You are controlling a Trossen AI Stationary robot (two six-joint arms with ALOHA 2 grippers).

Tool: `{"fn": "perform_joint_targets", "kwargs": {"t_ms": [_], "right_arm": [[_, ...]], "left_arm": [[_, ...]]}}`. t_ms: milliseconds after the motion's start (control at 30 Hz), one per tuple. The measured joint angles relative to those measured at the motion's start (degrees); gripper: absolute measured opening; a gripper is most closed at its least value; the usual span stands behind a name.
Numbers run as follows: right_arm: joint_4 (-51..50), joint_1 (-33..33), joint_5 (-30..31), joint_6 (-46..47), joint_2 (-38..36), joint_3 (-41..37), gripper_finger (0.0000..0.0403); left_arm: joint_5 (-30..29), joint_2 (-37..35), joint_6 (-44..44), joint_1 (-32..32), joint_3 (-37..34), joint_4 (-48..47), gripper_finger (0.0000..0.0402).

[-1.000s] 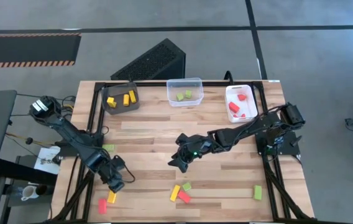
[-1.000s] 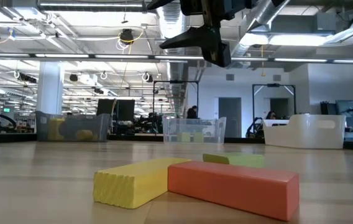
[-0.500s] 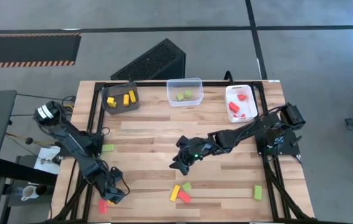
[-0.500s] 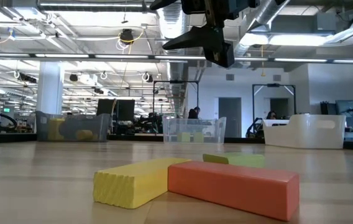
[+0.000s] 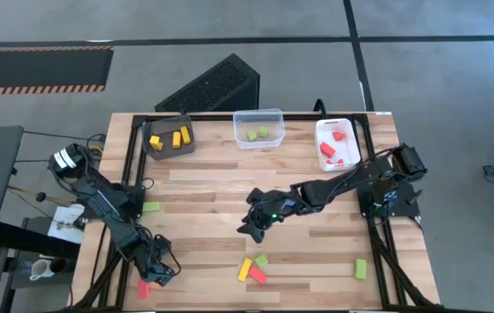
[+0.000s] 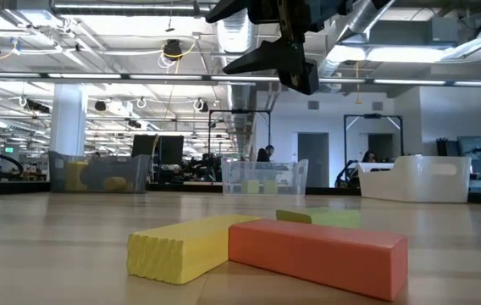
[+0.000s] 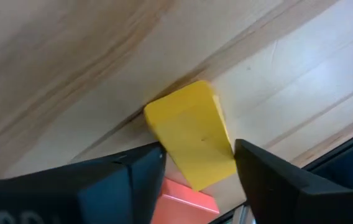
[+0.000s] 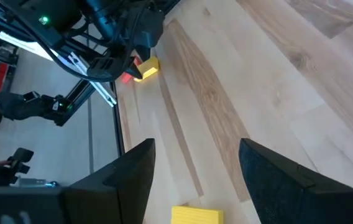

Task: Sort & place blocks by color
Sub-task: Put the yellow block into the black bin

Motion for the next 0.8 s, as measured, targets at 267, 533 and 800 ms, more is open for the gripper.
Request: {"fn": "perform_joint_targets", "kwargs": {"t_ms": [267,533,800], "right_arm": [[-0.4,0.2,0.0,-0.1,0.0,0.0,0.0255],[-0.2,-0.3,0.0,-1.0,0.0,0.0,0.0255],[-0.2,-0.7,0.1,-0.7,0.0,0.0,0.0255]], "left_arm": [[-0.4,0.0,3.5,0.8,0.1,-1.5,0.0111],[-4.9,-3.2,9.4,5.0,-0.3,-2.6,0.0105],[-22.7,-13.4,14.9,7.6,-0.5,-2.9,0.0106]]}}
